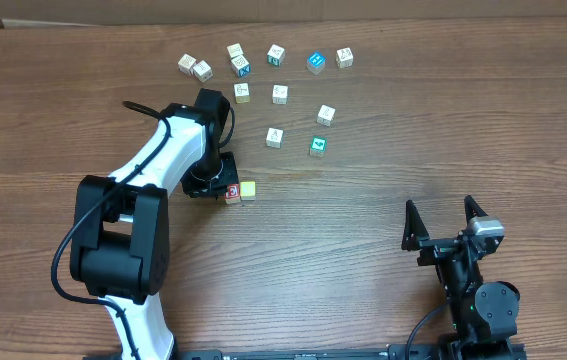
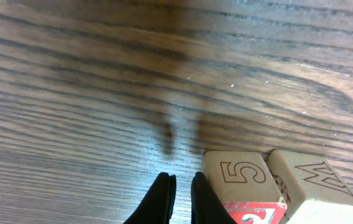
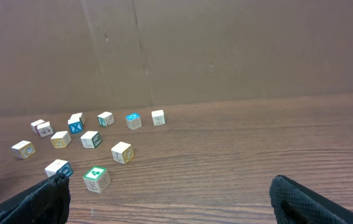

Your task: Form a horizontal line

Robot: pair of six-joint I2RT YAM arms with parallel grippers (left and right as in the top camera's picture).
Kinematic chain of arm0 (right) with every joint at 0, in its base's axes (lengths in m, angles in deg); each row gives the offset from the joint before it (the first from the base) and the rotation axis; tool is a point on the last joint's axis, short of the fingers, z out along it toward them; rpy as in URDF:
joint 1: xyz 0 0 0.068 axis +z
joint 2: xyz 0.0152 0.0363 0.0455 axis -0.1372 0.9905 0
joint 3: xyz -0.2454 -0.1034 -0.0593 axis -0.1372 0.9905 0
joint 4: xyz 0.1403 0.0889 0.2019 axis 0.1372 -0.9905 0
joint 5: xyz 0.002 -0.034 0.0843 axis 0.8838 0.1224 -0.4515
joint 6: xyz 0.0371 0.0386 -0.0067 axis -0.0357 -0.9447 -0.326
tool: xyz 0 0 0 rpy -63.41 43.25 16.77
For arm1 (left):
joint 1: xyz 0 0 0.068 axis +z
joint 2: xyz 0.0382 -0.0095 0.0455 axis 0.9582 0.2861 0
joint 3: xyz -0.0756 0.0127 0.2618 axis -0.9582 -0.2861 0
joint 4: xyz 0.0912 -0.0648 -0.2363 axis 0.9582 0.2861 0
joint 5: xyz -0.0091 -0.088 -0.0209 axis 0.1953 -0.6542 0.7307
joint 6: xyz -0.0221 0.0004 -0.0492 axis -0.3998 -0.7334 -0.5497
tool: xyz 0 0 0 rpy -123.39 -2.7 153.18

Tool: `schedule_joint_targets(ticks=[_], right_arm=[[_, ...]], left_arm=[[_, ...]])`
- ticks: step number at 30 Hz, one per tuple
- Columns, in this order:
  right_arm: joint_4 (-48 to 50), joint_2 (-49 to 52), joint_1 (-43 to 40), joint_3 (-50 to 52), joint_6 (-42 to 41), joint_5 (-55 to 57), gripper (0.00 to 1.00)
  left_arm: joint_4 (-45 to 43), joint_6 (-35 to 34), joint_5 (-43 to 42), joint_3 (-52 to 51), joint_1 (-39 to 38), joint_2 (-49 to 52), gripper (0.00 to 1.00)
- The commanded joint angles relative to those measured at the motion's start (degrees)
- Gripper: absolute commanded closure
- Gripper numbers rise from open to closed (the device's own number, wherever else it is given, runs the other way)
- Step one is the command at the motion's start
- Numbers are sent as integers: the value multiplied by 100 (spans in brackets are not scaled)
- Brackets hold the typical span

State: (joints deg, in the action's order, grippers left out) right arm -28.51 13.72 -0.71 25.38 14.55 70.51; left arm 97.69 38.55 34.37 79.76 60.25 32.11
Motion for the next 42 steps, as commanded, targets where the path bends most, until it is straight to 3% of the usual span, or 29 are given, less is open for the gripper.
schedule_joint_targets(ticks=[1, 14, 19, 25, 42], right_arm=[[15, -57, 26, 61, 26, 55, 0], [15, -57, 26, 61, 26, 57, 0], [15, -57, 26, 61, 24, 55, 0], [15, -57, 26, 61, 24, 57, 0], [15, -57, 26, 61, 24, 57, 0]], left_arm=[[-59, 42, -76, -37, -7, -11, 92], [-155, 87, -44, -37, -7, -11, 91], [166, 337, -66, -37, 4, -11, 88], [678, 798, -678, -37, -4, -11, 89], [645, 667, -817, -37, -7, -11, 91]])
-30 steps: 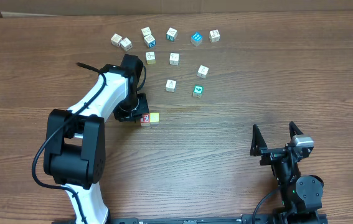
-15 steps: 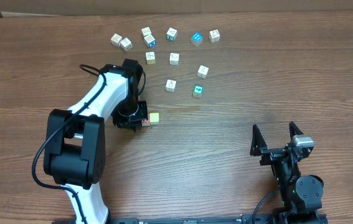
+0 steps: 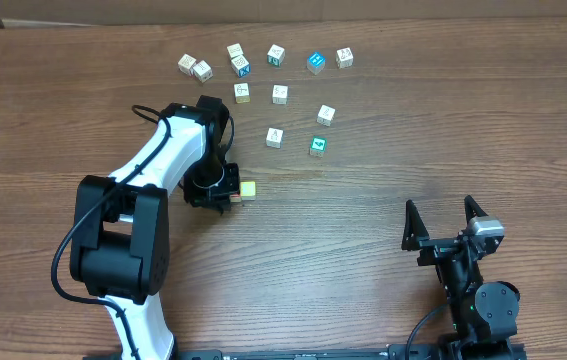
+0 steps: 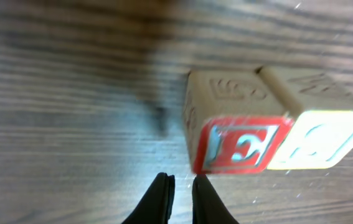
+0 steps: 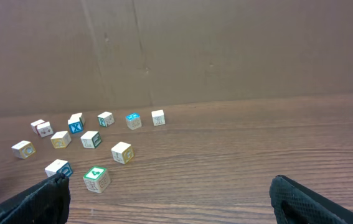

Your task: Form a horizontal line

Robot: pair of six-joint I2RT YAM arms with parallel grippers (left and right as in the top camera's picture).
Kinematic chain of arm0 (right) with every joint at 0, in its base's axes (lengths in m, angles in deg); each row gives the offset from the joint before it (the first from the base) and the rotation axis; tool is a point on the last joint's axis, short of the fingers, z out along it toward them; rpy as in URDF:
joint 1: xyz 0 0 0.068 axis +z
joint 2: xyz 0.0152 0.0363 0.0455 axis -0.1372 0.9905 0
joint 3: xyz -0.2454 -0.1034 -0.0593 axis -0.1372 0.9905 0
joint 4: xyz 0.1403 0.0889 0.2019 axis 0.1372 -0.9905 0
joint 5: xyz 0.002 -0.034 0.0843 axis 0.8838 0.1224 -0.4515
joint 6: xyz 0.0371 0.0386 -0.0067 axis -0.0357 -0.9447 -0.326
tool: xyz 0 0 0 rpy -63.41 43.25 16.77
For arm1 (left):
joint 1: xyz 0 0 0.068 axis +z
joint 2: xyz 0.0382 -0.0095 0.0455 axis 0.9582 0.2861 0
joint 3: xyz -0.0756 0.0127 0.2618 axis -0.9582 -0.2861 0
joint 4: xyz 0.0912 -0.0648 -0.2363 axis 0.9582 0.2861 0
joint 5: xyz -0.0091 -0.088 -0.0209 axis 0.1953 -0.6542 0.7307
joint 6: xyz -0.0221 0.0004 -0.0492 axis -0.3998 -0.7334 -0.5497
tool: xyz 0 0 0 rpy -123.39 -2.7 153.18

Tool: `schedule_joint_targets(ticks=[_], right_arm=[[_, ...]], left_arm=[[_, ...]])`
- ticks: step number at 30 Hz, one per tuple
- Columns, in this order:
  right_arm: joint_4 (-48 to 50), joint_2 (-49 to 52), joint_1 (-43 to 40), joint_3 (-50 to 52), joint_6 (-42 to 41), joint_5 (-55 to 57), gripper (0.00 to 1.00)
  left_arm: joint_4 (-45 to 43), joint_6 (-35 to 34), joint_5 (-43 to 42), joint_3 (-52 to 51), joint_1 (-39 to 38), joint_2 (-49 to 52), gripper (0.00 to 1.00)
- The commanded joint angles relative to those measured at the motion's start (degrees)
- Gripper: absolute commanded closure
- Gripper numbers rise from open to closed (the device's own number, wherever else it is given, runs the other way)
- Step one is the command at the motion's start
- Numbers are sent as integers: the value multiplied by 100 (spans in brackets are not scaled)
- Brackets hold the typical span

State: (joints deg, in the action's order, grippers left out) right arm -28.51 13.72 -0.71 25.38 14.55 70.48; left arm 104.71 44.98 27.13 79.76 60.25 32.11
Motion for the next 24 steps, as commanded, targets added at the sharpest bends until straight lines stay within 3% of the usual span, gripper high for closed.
schedule_joint_targets(ticks=[1, 24], right_arm=[[15, -57, 26, 61, 24, 57, 0], [15, -57, 26, 61, 26, 57, 0]], left_arm=[[-72, -20, -92, -37, -7, -11, 91], [-221, -50, -94, -37, -101, -11, 94]])
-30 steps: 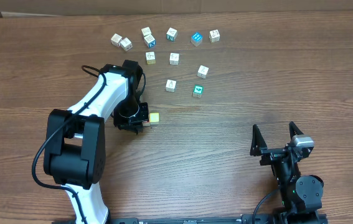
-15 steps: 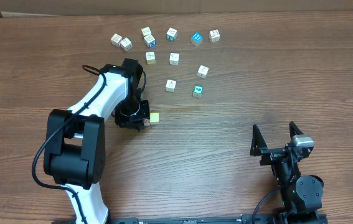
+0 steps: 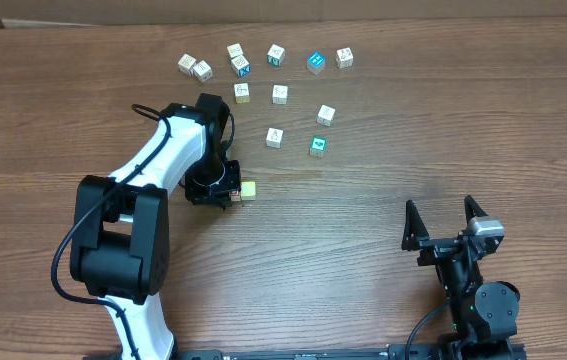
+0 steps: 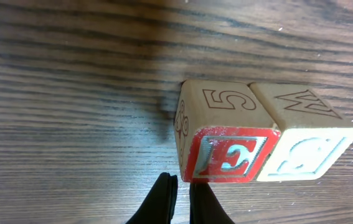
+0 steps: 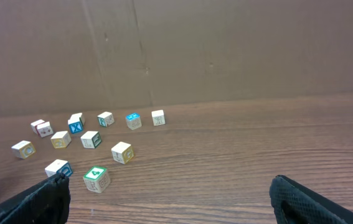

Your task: Form a horizontal line

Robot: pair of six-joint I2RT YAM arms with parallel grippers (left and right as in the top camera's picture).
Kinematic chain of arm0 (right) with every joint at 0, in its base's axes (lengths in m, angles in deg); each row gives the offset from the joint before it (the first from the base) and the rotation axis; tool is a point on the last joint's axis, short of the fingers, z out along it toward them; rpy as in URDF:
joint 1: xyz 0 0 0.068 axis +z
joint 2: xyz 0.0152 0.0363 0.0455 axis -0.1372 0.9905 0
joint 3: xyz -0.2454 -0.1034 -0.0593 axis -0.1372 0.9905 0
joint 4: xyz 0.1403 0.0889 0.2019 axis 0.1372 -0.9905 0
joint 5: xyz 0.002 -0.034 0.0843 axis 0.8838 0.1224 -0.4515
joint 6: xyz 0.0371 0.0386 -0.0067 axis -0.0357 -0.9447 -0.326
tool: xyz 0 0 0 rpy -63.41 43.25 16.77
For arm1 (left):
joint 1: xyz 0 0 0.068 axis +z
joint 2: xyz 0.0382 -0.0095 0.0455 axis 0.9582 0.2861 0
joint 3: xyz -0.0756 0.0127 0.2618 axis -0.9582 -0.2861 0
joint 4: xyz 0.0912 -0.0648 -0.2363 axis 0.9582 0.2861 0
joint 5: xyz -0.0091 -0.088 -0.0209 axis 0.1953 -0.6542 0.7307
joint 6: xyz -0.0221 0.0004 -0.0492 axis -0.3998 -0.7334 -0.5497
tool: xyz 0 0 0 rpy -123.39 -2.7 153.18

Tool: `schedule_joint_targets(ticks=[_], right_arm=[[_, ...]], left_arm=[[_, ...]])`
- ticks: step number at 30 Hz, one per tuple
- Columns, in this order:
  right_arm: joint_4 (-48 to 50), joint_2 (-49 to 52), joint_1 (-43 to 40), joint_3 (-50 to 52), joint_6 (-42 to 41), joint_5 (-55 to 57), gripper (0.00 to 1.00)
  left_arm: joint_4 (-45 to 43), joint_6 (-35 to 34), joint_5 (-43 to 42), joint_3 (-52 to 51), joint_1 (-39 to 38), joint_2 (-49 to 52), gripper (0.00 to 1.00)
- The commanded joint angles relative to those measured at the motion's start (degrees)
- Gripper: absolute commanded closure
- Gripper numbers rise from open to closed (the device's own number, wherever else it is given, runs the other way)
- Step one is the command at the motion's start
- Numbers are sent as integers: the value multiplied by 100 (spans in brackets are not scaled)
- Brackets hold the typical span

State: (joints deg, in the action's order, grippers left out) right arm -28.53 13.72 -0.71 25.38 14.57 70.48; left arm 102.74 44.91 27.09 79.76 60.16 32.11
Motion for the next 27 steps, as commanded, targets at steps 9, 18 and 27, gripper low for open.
schedule_joint_targets(ticks=[9, 18, 27], right_arm=[[17, -57, 26, 61, 22, 59, 0], [17, -57, 26, 61, 22, 59, 0], [17, -57, 26, 61, 24, 59, 0]], left_arm=[[61, -11, -85, -35, -229, -13, 96], [645, 374, 28, 409, 142, -70, 96], [-33, 35, 92, 619, 798, -68, 96]])
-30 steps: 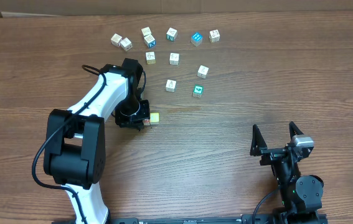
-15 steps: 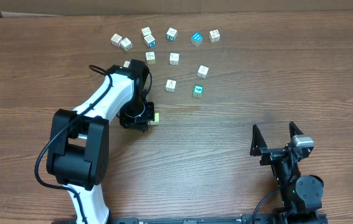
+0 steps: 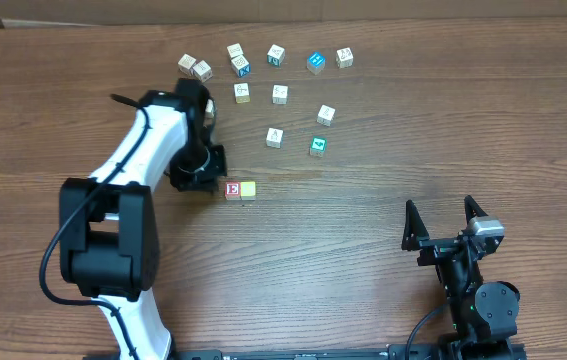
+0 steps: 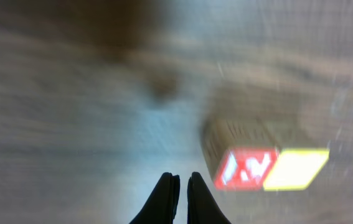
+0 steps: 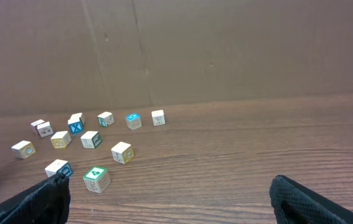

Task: Form a horizontal line
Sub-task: 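Lift the left gripper and move it back-left away from the row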

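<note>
A red E block (image 3: 232,189) and a yellow-faced block (image 3: 248,189) lie touching side by side in a short row. My left gripper (image 3: 203,181) sits just left of the red block, fingers shut on nothing. The left wrist view is blurred: the shut left gripper (image 4: 180,190) is at the bottom, with the red block (image 4: 244,168) and yellow block (image 4: 296,168) up to the right. My right gripper (image 3: 444,214) rests open near the front right, far from all blocks.
Several loose letter blocks lie scattered behind the row, among them a green block (image 3: 317,146), a blue block (image 3: 315,62) and a plain block (image 3: 275,137). In the right wrist view the green block (image 5: 96,178) is nearest. A cardboard wall stands behind the table.
My left gripper has drawn back to the left of the red block, which now shows whole in the overhead view. The left arm has swung leftward. The right arm has not moved.
At first my shut left gripper stood at the red block's left, the pair slightly askew. In the two later moments it stayed close against the red block, the two blocks flush. Now it is clear of them and they lie level side by side.
</note>
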Robot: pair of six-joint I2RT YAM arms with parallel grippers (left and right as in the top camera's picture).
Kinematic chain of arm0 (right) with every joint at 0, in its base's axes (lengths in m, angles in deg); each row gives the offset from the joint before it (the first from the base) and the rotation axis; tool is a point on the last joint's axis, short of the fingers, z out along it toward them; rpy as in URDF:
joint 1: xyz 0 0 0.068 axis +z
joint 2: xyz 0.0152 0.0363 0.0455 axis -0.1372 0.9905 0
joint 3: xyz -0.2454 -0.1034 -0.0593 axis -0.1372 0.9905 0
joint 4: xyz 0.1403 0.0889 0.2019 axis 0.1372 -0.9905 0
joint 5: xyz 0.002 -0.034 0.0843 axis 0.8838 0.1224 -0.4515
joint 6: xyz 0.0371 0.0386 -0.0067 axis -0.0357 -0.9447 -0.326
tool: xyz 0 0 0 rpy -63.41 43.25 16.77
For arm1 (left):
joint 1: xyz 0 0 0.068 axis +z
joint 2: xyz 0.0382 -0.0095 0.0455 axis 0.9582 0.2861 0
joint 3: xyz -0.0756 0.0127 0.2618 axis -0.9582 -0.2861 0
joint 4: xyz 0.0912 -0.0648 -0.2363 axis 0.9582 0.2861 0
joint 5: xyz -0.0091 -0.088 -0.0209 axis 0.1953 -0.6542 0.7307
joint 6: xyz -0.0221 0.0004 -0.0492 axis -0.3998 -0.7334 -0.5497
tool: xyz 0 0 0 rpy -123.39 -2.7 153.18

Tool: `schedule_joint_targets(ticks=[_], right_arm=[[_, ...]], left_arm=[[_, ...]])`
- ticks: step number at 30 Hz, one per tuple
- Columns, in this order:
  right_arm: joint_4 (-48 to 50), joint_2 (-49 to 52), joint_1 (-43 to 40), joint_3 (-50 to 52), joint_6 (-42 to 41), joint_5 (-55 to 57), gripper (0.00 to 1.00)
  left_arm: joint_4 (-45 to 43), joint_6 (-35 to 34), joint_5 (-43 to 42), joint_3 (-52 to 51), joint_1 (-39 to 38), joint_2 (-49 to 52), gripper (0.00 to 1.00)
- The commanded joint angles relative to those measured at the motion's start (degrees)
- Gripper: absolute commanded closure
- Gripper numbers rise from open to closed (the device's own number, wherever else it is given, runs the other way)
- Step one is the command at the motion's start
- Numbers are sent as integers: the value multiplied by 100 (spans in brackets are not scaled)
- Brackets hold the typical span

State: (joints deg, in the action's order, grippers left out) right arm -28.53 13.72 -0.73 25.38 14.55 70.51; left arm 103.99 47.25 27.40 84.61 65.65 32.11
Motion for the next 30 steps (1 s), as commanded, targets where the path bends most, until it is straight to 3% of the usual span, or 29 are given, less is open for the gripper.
schedule_joint_targets(ticks=[1, 7, 30], right_arm=[[17, -57, 28, 61, 26, 57, 0], [17, -57, 28, 61, 26, 57, 0], [17, -57, 28, 61, 24, 57, 0]], left_arm=[[-251, -308, 57, 133, 330, -68, 96], [-332, -444, 37, 125, 468, -68, 96], [-498, -577, 214, -251, -291, -68, 96]])
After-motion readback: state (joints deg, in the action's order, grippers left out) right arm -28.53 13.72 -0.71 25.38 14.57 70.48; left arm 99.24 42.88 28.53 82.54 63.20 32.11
